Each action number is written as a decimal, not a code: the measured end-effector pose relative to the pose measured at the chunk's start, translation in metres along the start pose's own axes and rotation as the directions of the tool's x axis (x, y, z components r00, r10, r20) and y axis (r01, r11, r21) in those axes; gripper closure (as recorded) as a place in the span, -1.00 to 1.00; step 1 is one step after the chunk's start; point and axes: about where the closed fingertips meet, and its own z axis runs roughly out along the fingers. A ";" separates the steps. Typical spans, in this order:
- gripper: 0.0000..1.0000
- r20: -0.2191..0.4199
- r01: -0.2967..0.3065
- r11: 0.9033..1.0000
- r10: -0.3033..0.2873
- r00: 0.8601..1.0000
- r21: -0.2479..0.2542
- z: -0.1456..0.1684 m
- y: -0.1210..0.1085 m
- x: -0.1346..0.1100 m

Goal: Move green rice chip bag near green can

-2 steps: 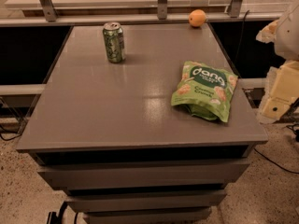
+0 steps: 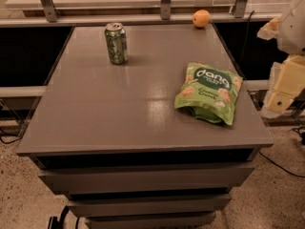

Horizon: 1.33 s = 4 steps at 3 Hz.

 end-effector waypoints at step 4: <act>-1.00 0.100 0.387 0.922 -0.384 0.918 -0.011 0.033 -0.056 -0.021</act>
Offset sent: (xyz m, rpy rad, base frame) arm 0.0947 0.0146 -0.0278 -0.0776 -0.0472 0.6633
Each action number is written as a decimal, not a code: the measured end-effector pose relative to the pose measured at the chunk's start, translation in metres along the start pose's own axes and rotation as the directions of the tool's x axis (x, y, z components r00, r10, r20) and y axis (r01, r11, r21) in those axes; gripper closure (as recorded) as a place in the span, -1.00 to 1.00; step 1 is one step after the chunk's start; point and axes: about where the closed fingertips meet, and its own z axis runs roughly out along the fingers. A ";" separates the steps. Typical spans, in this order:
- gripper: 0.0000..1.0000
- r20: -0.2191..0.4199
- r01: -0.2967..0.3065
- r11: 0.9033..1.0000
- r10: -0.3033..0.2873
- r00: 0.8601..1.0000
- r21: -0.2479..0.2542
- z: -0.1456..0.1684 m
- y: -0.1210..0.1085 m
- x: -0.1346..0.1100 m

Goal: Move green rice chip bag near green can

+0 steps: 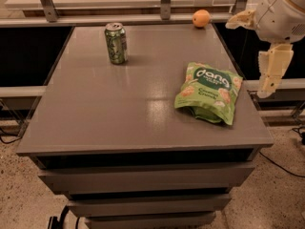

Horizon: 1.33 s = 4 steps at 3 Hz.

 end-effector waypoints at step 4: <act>-1.00 -0.044 0.097 0.982 -0.091 0.995 0.161 0.043 0.002 0.008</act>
Offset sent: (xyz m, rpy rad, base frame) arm 0.0120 -0.0052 -0.0394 -0.0331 -0.2909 0.0118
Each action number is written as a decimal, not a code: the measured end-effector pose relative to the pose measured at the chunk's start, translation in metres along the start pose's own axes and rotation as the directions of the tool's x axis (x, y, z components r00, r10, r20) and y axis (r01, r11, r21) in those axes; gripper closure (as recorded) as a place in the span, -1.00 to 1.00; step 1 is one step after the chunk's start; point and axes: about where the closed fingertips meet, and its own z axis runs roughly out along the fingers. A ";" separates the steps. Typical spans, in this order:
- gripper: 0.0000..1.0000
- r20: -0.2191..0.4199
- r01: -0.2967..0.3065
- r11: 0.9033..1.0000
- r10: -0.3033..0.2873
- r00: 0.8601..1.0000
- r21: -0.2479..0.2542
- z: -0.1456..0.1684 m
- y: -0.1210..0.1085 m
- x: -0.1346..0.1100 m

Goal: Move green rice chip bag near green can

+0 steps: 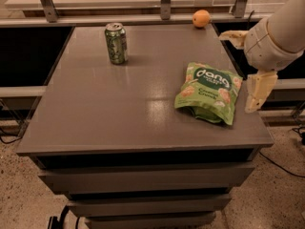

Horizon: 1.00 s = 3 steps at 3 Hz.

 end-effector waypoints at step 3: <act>-1.00 -0.046 0.247 0.968 -0.245 0.968 0.034 0.018 0.008 -0.015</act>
Offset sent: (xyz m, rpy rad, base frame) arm -0.0047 0.0149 -0.0213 -0.1133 -0.1117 0.2135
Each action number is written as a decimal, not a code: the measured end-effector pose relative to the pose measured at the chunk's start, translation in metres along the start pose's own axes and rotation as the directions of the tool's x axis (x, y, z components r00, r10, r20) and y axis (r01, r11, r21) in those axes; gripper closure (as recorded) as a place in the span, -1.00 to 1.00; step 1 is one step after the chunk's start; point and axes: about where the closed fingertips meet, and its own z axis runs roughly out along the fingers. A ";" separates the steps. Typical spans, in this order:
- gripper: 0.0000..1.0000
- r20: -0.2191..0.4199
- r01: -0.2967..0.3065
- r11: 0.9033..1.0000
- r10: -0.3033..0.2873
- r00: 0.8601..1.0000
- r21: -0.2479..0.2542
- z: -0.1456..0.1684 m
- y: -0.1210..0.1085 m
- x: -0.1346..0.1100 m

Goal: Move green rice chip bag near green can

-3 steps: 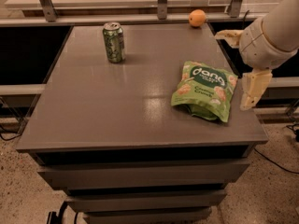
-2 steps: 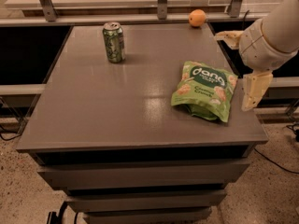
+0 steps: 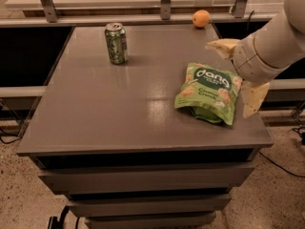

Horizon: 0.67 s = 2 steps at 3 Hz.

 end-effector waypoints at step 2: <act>-1.00 -0.009 0.224 0.972 -0.225 0.974 -0.065 0.035 0.006 -0.014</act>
Offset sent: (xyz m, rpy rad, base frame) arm 0.0084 0.0243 -0.0495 -0.2233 0.0139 0.2776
